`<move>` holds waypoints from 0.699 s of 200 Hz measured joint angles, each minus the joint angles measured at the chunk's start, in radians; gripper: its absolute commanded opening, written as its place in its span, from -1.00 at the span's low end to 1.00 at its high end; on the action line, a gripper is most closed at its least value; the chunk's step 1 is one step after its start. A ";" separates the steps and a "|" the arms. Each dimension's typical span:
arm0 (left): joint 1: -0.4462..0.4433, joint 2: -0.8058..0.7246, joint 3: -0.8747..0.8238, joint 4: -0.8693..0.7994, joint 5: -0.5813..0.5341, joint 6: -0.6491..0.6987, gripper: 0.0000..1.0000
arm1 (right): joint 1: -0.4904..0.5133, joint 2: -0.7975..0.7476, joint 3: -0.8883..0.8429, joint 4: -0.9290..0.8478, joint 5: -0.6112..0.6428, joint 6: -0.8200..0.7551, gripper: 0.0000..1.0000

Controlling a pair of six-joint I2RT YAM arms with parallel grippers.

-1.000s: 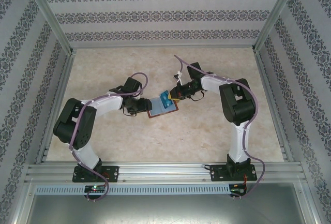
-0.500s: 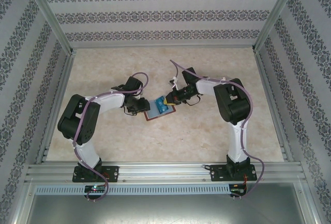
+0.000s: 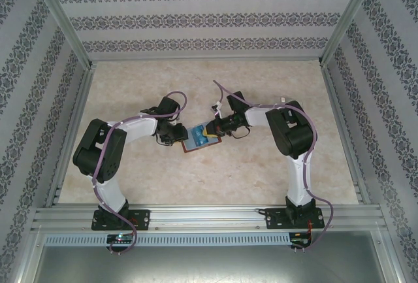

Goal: Put the credit cards into the card holder
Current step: Insert the credit card into the card slot.

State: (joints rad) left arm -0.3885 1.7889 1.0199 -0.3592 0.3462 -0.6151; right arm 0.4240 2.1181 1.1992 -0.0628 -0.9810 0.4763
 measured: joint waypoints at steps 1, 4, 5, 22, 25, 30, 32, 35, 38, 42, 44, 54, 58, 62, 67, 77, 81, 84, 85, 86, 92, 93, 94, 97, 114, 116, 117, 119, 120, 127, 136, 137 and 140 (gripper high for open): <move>0.000 0.000 0.000 0.000 0.000 0.000 -0.38 | 0.000 0.000 0.000 0.001 0.000 0.000 -1.00; 0.000 0.000 0.000 0.000 0.000 0.000 -0.38 | 0.002 0.000 -0.002 0.005 0.000 0.003 -1.00; 0.000 0.000 0.000 0.000 0.000 0.000 -0.38 | 0.004 0.000 -0.002 0.008 0.000 0.005 -1.00; 0.000 0.001 0.000 0.000 0.000 0.000 -0.38 | 0.009 -0.001 -0.007 0.023 0.002 0.019 -1.00; 0.000 0.001 0.000 0.000 0.000 0.000 -0.38 | 0.009 -0.001 -0.008 0.026 0.003 0.023 -1.00; 0.000 0.001 0.001 0.000 0.000 0.000 -0.38 | 0.010 -0.002 -0.010 0.031 0.003 0.025 -1.00; 0.000 0.001 0.001 0.000 0.000 0.000 -0.38 | 0.010 -0.002 -0.011 0.032 0.004 0.027 -1.00; 0.000 0.001 0.001 0.000 0.000 0.000 -0.38 | 0.011 -0.002 -0.013 0.035 0.004 0.028 -1.00; 0.000 0.001 0.001 0.000 0.000 0.000 -0.38 | 0.011 -0.002 -0.014 0.040 0.004 0.034 -1.00; 0.000 0.001 0.001 0.000 0.000 0.000 -0.38 | 0.011 -0.002 -0.016 0.045 0.004 0.036 -1.00; 0.000 0.001 0.001 0.000 0.000 -0.001 -0.38 | 0.011 -0.002 -0.018 0.048 0.004 0.040 -1.00; 0.000 0.001 0.001 0.000 0.000 -0.003 -0.38 | 0.013 -0.004 -0.029 0.068 0.007 0.054 -1.00; 0.000 0.001 0.001 0.000 0.000 -0.003 -0.38 | 0.015 -0.005 -0.034 0.077 0.008 0.063 -1.00; 0.000 0.001 0.001 0.000 0.000 -0.003 -0.38 | 0.016 -0.008 -0.040 0.089 0.013 0.071 -1.00; 0.000 0.001 0.001 0.000 0.000 -0.004 -0.38 | 0.020 -0.012 -0.050 0.106 0.020 0.083 -1.00; 0.000 0.001 0.001 0.000 0.000 -0.005 -0.38 | 0.031 -0.023 -0.068 0.138 0.035 0.106 -1.00; 0.000 0.001 0.001 0.000 0.000 -0.005 -0.38 | 0.036 -0.027 -0.076 0.151 0.045 0.116 -1.00; 0.000 0.001 0.001 0.000 0.000 -0.005 -0.38 | 0.040 -0.029 -0.080 0.159 0.049 0.125 -1.00; 0.000 0.001 0.001 0.000 0.000 -0.005 -0.38 | 0.040 -0.030 -0.082 0.161 0.050 0.126 -1.00; 0.000 0.001 0.001 0.000 0.000 -0.006 -0.38 | 0.042 -0.031 -0.084 0.165 0.052 0.128 -1.00; 0.000 0.002 0.001 0.000 0.000 -0.007 -0.38 | 0.051 -0.035 -0.092 0.180 0.061 0.140 -1.00; 0.000 0.002 0.001 0.000 0.000 -0.007 -0.38 | 0.051 -0.036 -0.092 0.182 0.062 0.142 -1.00; 0.000 0.002 0.001 0.000 0.000 -0.007 -0.38 | 0.053 -0.037 -0.094 0.185 0.065 0.144 -1.00; 0.000 0.002 0.001 0.000 0.000 -0.007 -0.38 | 0.057 -0.039 -0.097 0.192 0.070 0.150 -1.00; 0.000 0.003 0.001 0.000 0.000 -0.008 -0.38 | 0.075 -0.048 -0.111 0.222 0.100 0.176 -1.00; 0.000 0.003 0.001 0.000 0.000 -0.008 -0.38 | 0.076 -0.049 -0.112 0.223 0.102 0.177 -0.99; 0.000 0.003 0.002 0.000 0.000 -0.008 -0.38 | 0.077 -0.050 -0.113 0.224 0.104 0.177 -0.98; 0.001 0.003 0.002 0.000 0.000 -0.008 -0.38 | 0.078 -0.050 -0.113 0.225 0.106 0.179 -0.97; 0.001 0.003 0.002 0.000 0.000 -0.008 -0.38 | 0.079 -0.051 -0.114 0.227 0.108 0.182 -0.96; 0.001 0.003 0.002 0.000 0.001 -0.008 -0.38 | 0.083 -0.055 -0.117 0.231 0.119 0.186 -0.91; 0.002 0.004 0.002 0.000 0.003 -0.008 -0.38 | 0.088 -0.060 -0.121 0.233 0.130 0.193 -0.82; 0.002 0.004 0.002 0.000 0.003 -0.008 -0.38 | 0.088 -0.061 -0.122 0.233 0.131 0.196 -0.81; 0.003 0.004 0.002 0.000 0.004 -0.008 -0.38 | 0.089 -0.062 -0.122 0.232 0.137 0.199 -0.80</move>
State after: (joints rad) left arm -0.3859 1.7927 1.0218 -0.3592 0.3500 -0.6231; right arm 0.5133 2.0563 1.0767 0.1696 -0.8444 0.6750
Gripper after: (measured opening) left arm 0.311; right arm 0.073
